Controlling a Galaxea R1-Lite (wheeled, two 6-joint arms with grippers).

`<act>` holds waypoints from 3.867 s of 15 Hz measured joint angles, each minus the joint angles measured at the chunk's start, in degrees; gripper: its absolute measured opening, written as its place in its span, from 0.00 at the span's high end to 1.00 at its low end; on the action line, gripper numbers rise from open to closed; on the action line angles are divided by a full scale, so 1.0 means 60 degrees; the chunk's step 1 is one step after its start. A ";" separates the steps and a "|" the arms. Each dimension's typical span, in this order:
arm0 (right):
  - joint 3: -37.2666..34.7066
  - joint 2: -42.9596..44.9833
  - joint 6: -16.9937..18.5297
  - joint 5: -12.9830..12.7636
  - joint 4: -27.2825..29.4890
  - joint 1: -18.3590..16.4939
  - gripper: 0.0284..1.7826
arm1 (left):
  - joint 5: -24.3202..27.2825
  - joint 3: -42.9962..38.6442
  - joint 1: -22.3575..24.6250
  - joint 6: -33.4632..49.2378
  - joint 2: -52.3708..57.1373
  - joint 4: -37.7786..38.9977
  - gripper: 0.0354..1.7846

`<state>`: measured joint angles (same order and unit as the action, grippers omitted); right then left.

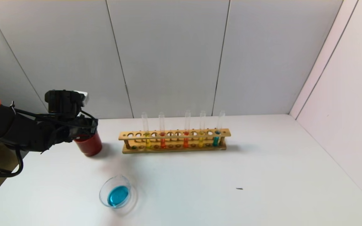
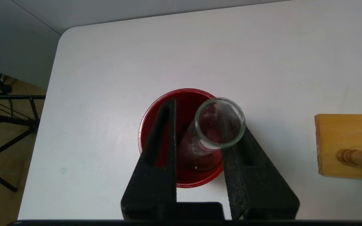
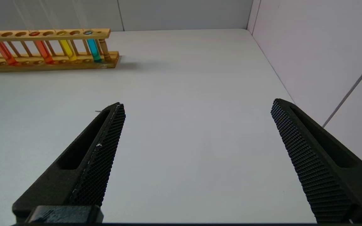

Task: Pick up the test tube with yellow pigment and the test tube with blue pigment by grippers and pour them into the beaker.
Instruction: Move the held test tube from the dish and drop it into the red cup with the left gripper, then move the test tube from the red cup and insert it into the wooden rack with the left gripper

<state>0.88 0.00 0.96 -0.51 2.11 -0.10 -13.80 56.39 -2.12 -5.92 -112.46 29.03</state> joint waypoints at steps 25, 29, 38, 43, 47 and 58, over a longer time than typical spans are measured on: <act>0.0000 0.0000 0.0000 0.0008 0.0000 0.0000 0.05 | -0.3529 -0.3019 -0.5585 0.3027 0.3533 0.0467 0.02; 0.0000 0.0000 0.0000 0.0004 0.0000 0.0000 0.05 | -0.3529 -0.2964 -0.5640 0.3050 0.2418 0.2081 0.02; 0.0000 0.0000 0.0000 0.0004 0.0000 0.0000 0.05 | -0.3369 -0.0979 -0.4941 0.2842 0.0102 0.2517 0.02; 0.0000 0.0000 0.0000 0.0008 0.0000 0.0000 0.05 | -0.3056 0.0280 -0.4740 0.2446 -0.0878 0.2467 0.02; 0.0000 0.0000 0.0000 0.0004 0.0000 0.0000 0.05 | -0.3048 0.1032 -0.4639 0.2306 -0.1457 0.2269 0.02; 0.0000 0.0000 0.0000 0.0008 0.0000 0.0000 0.05 | -0.2885 0.1172 -0.4378 0.2310 -0.1800 0.2357 0.07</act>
<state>0.88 0.00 0.96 -0.46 2.11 -0.10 -31.11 63.43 -28.39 7.94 -123.26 43.17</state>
